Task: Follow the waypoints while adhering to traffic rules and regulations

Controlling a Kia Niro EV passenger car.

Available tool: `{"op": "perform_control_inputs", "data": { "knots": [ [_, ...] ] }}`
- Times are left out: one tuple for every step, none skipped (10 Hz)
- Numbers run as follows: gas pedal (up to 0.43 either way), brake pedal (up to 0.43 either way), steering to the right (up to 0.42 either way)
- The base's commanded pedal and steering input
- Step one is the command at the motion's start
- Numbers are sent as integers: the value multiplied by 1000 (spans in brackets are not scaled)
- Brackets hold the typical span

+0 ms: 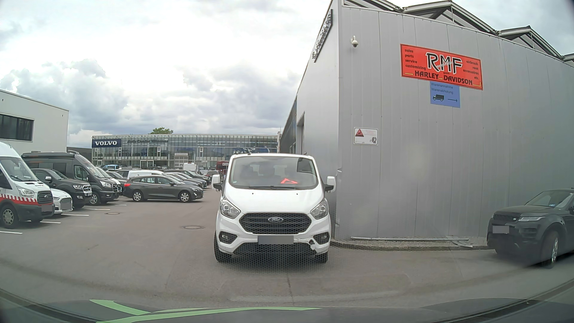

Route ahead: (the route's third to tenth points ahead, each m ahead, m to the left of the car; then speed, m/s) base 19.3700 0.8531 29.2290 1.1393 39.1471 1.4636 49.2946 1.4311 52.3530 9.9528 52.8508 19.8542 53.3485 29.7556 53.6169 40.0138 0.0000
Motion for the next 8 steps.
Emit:
{"op": "perform_control_inputs", "data": {
  "knots": [
    [0, 360, 6],
    [0, 360, 5],
    [0, 360, 6],
    [0, 360, 5],
    [0, 360, 6],
    [0, 360, 6],
    [0, 360, 5],
    [0, 360, 5]
  ]
}}
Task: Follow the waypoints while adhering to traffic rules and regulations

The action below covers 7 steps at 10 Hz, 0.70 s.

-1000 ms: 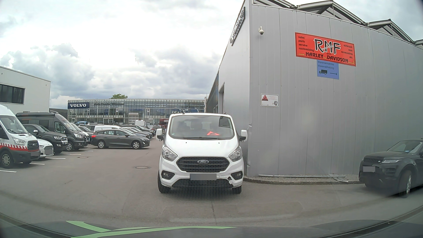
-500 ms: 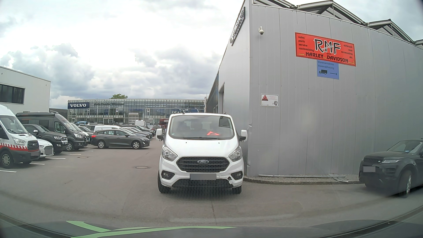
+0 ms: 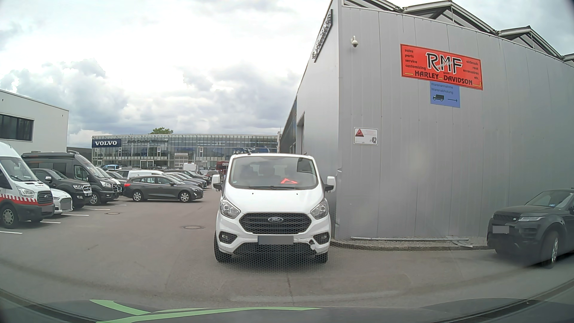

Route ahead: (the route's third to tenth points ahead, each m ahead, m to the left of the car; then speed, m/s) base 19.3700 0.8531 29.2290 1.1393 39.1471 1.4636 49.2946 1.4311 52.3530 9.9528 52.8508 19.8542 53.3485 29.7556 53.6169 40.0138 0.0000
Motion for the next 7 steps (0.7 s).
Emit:
{"op": "perform_control_inputs", "data": {
  "knots": [
    [0, 366, 6],
    [0, 366, 6],
    [0, 366, 6],
    [0, 366, 5],
    [0, 366, 6],
    [0, 366, 6],
    [0, 372, 6]
  ]
}}
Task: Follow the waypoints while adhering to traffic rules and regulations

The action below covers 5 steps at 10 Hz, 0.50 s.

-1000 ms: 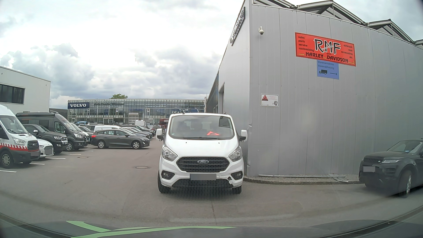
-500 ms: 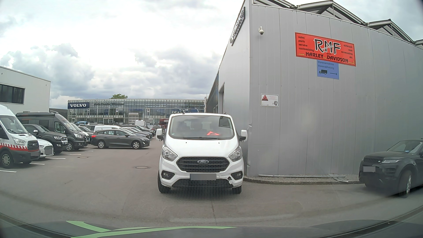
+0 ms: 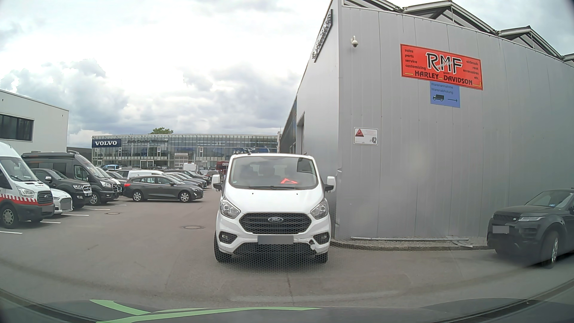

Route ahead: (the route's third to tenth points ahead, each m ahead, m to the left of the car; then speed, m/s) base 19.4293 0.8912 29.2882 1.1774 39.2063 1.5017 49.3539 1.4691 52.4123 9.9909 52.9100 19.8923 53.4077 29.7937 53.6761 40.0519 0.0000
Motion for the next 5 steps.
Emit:
{"op": "perform_control_inputs", "data": {
  "knots": [
    [0, 372, 6],
    [0, 372, 6],
    [0, 372, 6],
    [0, 372, 6],
    [0, 372, 5]
  ]
}}
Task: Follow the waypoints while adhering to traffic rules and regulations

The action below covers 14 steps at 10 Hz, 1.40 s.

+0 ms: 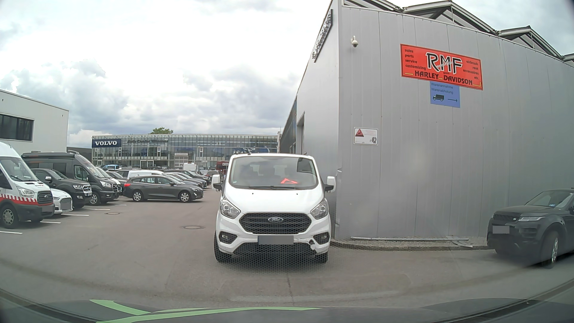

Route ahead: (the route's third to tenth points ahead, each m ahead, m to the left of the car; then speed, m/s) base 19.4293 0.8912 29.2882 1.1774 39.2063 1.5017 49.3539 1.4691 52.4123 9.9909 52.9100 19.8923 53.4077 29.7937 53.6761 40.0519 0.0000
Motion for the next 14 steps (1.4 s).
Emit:
{"op": "perform_control_inputs", "data": {
  "knots": [
    [0, 372, 6],
    [0, 372, 6],
    [0, 372, 6],
    [0, 372, 6],
    [0, 378, 6],
    [0, 378, 6],
    [0, 378, 6],
    [0, 378, 5],
    [0, 378, 6],
    [0, 384, 6],
    [0, 384, 6],
    [0, 384, 6],
    [0, 384, 6],
    [0, 384, 6]
  ]
}}
